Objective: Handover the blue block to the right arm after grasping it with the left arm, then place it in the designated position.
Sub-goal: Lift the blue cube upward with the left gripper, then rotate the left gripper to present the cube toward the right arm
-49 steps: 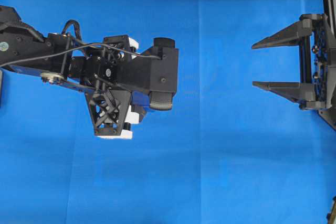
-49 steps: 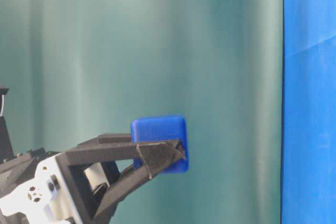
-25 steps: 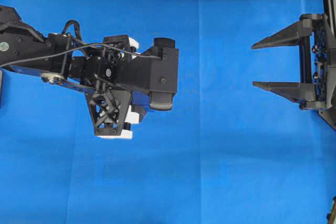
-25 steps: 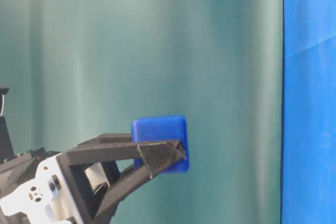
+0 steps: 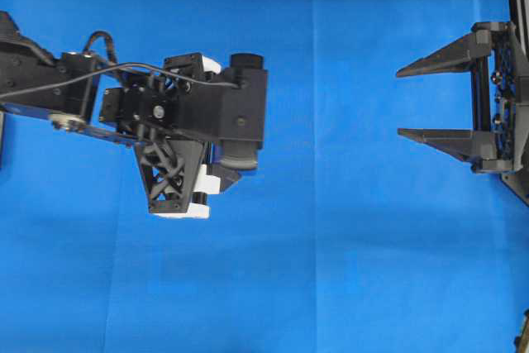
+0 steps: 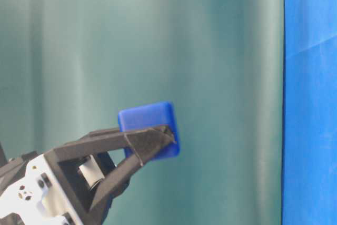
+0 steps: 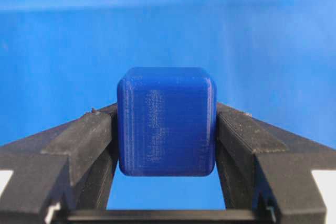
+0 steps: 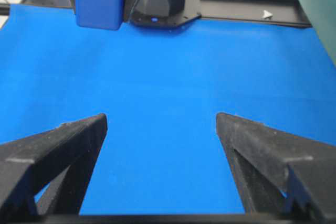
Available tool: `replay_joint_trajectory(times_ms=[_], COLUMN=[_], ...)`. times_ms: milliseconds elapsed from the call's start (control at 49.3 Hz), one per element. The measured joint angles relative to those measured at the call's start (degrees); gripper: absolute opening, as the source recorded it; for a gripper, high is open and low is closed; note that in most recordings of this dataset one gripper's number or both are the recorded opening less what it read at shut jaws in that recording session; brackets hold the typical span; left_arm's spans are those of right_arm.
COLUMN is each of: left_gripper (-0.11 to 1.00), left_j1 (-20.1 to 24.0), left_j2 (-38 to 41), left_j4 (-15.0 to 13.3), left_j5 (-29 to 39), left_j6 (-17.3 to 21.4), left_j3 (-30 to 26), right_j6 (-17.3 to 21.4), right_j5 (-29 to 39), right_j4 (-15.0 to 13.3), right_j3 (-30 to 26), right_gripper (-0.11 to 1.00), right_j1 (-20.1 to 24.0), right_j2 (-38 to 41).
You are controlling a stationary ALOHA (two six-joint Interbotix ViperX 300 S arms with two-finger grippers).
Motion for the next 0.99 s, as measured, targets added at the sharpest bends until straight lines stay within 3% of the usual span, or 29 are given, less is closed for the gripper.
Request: replay_joint_trajectory(times_ms=[628,993], left_gripper=[0.46,0.46], left_j1=[0.5,1.7], left_j2=[-14.0,-14.4], left_j4=[0.2,0.2], left_j5=[-38.4,-41.1], left_j6=[2.4,2.7], left_j3=[18.7,20.0], right_j6=[0.0,0.0], right_j5=[0.1,0.1], right_j4=[0.0,-0.1], right_j3=[0.0,-0.3], right_gripper=[0.98,0.98], right_j1=[0.0,0.0], right_j2=[-0.1,-0.1])
